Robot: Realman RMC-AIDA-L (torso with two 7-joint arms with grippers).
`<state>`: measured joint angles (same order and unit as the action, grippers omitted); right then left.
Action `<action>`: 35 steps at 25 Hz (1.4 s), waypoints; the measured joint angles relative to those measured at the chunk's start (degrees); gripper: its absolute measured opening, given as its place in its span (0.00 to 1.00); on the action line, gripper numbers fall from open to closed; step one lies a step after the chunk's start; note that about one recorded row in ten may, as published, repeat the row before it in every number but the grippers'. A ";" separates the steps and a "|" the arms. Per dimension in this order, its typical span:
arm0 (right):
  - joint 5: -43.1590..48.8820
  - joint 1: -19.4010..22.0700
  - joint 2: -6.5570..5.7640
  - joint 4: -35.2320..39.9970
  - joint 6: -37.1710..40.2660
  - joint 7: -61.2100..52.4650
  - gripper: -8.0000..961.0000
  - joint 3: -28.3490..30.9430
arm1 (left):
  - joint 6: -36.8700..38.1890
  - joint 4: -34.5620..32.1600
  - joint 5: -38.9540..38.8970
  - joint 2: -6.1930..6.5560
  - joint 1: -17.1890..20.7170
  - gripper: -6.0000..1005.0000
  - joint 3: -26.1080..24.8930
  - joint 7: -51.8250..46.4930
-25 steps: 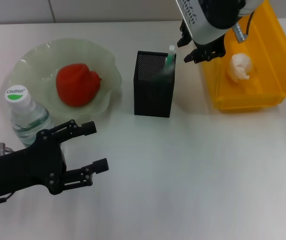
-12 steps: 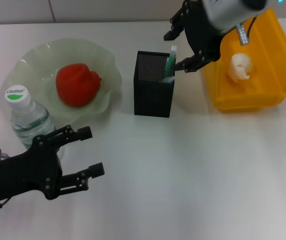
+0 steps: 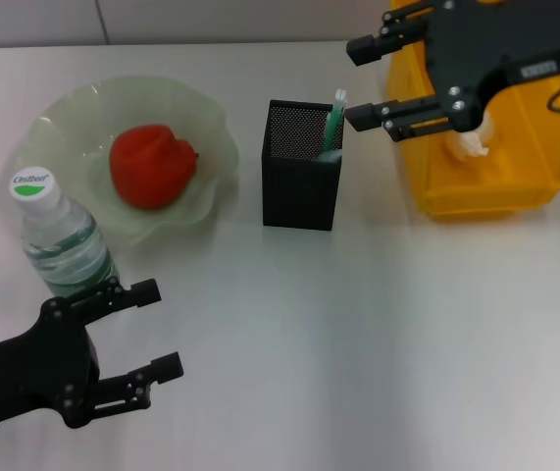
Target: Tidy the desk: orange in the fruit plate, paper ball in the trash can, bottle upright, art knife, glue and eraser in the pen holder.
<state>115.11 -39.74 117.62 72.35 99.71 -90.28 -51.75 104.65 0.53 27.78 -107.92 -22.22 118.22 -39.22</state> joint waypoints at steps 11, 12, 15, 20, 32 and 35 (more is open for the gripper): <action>-13.53 7.43 -1.69 -28.28 4.59 16.86 0.64 3.93 | -0.33 0.17 0.08 -0.16 1.70 0.80 0.08 0.02; -13.43 7.70 -1.65 -30.16 4.62 18.26 0.64 3.92 | -0.34 0.18 0.08 -0.26 1.71 0.80 -0.01 0.02; -13.28 8.34 -1.54 -35.71 4.56 22.35 0.64 3.87 | -0.58 0.17 0.04 -0.63 1.66 0.80 -0.20 0.02; -13.25 9.71 -1.23 -42.84 3.48 29.31 0.65 3.68 | -0.81 0.16 0.01 -0.86 1.05 0.80 -0.04 -0.91; -13.25 13.30 0.88 -46.97 -1.35 36.88 0.65 3.50 | -0.53 0.13 0.15 -1.01 0.46 0.80 0.07 -1.90; -13.25 13.84 1.26 -47.14 -1.61 38.13 0.65 3.57 | -0.44 0.12 0.85 -0.95 0.37 0.80 0.13 -2.28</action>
<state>101.86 -25.90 118.88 25.21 98.10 -52.15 -48.18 104.21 0.65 28.63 -108.87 -21.85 118.34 -41.50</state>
